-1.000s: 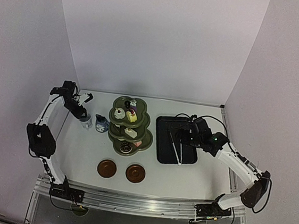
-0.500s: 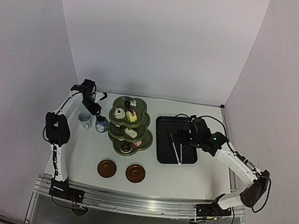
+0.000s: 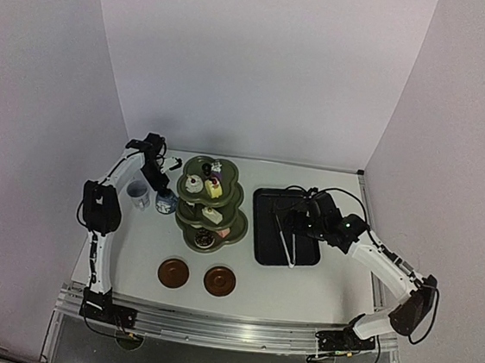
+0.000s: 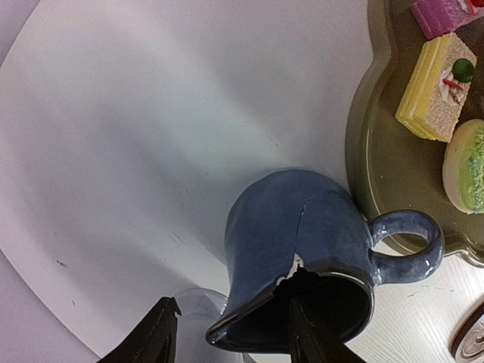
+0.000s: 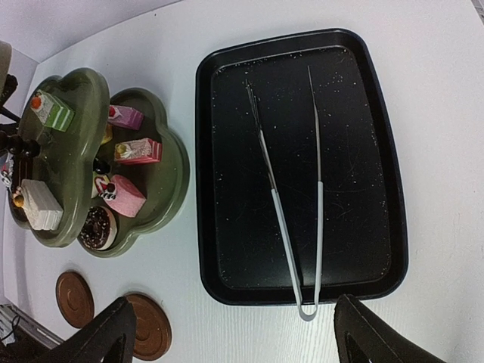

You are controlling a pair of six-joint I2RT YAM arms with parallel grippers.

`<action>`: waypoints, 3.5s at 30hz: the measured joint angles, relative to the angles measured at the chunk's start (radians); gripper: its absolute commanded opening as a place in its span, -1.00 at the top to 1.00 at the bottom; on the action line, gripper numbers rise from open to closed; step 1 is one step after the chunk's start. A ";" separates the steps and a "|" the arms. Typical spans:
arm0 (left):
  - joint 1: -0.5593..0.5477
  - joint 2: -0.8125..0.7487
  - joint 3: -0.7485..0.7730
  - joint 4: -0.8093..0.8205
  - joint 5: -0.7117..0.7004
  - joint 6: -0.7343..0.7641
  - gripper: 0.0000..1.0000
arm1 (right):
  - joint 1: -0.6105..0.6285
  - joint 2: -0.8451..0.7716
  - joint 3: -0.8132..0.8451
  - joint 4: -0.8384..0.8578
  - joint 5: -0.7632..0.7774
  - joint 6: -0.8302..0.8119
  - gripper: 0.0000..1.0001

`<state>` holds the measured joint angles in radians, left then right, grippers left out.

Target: Serve the afternoon tea

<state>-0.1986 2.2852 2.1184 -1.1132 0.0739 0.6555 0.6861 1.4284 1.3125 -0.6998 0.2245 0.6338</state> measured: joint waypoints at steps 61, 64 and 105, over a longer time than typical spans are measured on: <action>-0.023 -0.141 -0.291 -0.033 -0.049 -0.016 0.99 | 0.000 -0.008 -0.045 0.000 -0.021 0.036 -0.76; -0.024 -0.144 -0.294 -0.032 -0.051 -0.006 1.00 | 0.000 -0.016 -0.052 -0.001 -0.021 0.040 -0.76; -0.520 -0.879 -0.844 -0.139 -0.148 -0.190 1.00 | 0.000 -0.044 -0.051 -0.001 -0.019 0.025 -0.76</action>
<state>-0.7189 1.4063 1.2749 -1.2527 -0.0738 0.4651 0.6861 1.3842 1.2613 -0.7006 0.2050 0.6590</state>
